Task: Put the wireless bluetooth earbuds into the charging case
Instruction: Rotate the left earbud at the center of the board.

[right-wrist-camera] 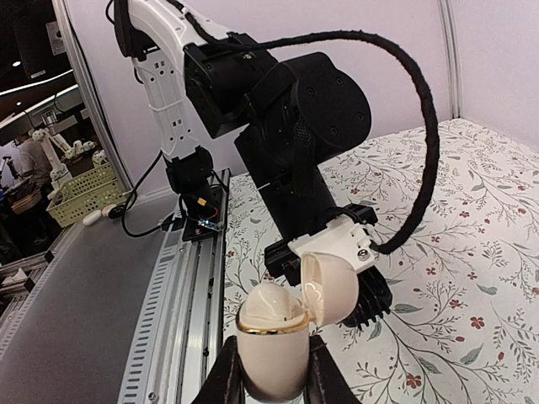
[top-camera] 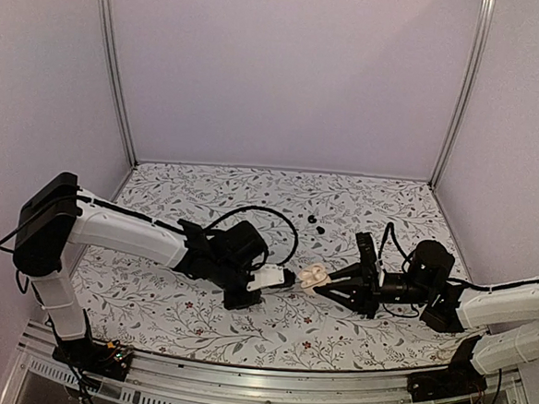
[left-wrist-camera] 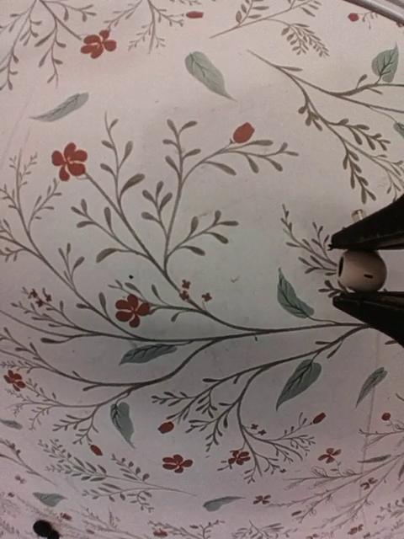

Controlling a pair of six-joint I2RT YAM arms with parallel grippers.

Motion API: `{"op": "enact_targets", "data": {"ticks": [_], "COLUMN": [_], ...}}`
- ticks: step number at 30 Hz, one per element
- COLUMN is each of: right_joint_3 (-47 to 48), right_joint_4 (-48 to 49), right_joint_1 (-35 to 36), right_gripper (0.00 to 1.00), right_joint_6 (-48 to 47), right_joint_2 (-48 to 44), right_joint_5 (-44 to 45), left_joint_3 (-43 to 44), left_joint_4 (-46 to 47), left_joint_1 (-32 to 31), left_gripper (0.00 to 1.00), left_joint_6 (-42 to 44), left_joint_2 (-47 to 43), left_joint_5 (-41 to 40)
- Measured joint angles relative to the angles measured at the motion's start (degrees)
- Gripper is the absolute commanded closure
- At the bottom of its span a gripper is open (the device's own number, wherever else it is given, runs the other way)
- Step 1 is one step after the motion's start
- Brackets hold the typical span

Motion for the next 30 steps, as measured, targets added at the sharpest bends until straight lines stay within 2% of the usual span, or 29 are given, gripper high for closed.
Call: {"op": "enact_targets", "data": {"ticks": [4, 10, 18, 24, 26, 30], "right_joint_3": [0.0, 0.0, 0.0, 0.0, 0.0, 0.0], "right_joint_4": [-0.2, -0.4, -0.5, -1.6, -1.8, -2.1], "right_joint_1": [0.0, 0.0, -0.1, -0.3, -0.5, -0.5], "right_gripper": [1.00, 1.00, 1.00, 1.00, 1.00, 1.00], "right_joint_6": [0.0, 0.0, 0.0, 0.0, 0.0, -0.1], "right_joint_2": [-0.2, -0.8, -0.8, -2.0, -2.4, -3.0], "right_joint_5": [0.0, 0.0, 0.0, 0.0, 0.0, 0.0], "left_joint_3": [0.7, 2.6, 5.0, 4.9, 3.6, -0.4], "left_joint_4": [-2.5, -6.3, -9.7, -8.6, -6.3, -1.3], "left_joint_1": [0.0, 0.0, -0.3, 0.1, 0.3, 1.3], "left_gripper": [0.85, 0.76, 0.73, 0.59, 0.51, 0.49], "left_joint_6": [4.7, 10.3, 13.5, 10.1, 7.5, 1.8], "left_joint_2": [0.0, 0.1, 1.0, 0.4, -1.6, -8.2], "left_joint_5": [2.4, 3.2, 3.9, 2.7, 1.4, -3.2]}}
